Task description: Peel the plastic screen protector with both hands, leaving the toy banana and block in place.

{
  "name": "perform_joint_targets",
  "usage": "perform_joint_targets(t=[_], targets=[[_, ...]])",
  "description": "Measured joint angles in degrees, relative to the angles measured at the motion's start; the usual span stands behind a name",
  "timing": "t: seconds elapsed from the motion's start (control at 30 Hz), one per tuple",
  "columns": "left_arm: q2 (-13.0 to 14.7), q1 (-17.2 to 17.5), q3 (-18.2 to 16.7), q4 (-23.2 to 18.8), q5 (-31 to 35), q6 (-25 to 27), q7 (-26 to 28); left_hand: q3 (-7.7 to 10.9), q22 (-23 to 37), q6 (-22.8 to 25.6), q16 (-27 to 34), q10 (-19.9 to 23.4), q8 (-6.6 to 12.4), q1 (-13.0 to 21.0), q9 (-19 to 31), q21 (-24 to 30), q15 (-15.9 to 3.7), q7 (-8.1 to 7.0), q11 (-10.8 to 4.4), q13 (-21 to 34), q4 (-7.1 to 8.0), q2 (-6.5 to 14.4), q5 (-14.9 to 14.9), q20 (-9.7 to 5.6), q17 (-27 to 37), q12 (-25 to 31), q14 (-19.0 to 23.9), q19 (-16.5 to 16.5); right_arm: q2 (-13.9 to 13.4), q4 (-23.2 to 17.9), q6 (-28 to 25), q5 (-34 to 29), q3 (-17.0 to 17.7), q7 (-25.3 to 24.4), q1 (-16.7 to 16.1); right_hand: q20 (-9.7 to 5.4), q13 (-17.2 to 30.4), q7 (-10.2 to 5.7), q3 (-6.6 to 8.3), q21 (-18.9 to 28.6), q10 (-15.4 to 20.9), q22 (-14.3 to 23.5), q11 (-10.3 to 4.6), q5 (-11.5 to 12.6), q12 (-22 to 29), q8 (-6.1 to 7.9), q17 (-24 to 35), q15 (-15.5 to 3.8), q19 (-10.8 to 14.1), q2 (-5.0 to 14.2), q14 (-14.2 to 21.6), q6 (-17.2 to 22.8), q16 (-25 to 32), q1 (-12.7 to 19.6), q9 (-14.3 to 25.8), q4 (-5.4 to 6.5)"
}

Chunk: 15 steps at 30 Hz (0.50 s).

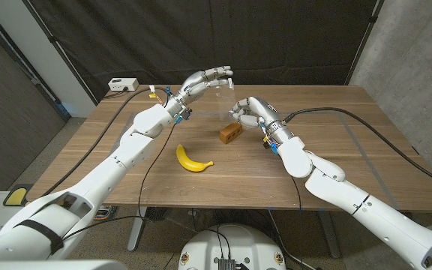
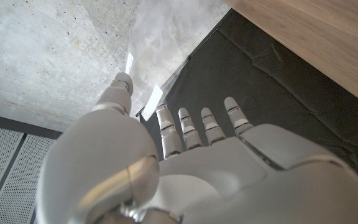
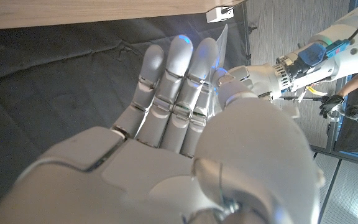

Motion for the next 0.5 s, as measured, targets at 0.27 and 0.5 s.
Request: perform_joint_targets(t=[0.27, 0.5], targets=[[-0.51, 0.13, 0.26, -0.79, 0.03, -0.42, 0.41, 0.33, 0.02, 6.47, 0.85, 3.23, 2.79, 3.11, -0.17, 0.0, -1.56, -0.45, -2.42, 0.27, -0.33, 0.28, 0.0, -0.36, 0.0, 0.52, 2.18, 2.13, 0.82, 0.74, -0.35, -1.15, -0.13, 0.46, 0.37, 0.0, 0.04, 0.01, 0.0, 0.45, 0.0, -0.6, 0.0, 0.11, 0.0, -0.27, 0.2, -0.18, 0.0, -0.21, 0.18, 0.78, 0.0, -0.21, 0.14, 0.0], [-0.99, 0.67, 0.21, -1.32, 0.26, -0.71, 1.95, 1.12, 0.05, 13.31, 1.29, 6.36, 5.87, 5.82, -0.36, 0.0, -2.5, 0.19, -4.06, 0.27, -0.48, 1.02, 0.0, -0.87, 0.0, 0.98, 3.93, 3.98, 1.23, 1.18, -0.36, -1.54, -0.14, 0.55, 0.48, 0.0, 0.14, 0.0, -0.01, 0.9, -0.31, -0.88, -0.31, 0.5, 0.0, -0.06, 0.11, -0.18, 0.01, -0.2, 0.18, 0.79, 0.0, -0.2, 0.11, 0.0]])
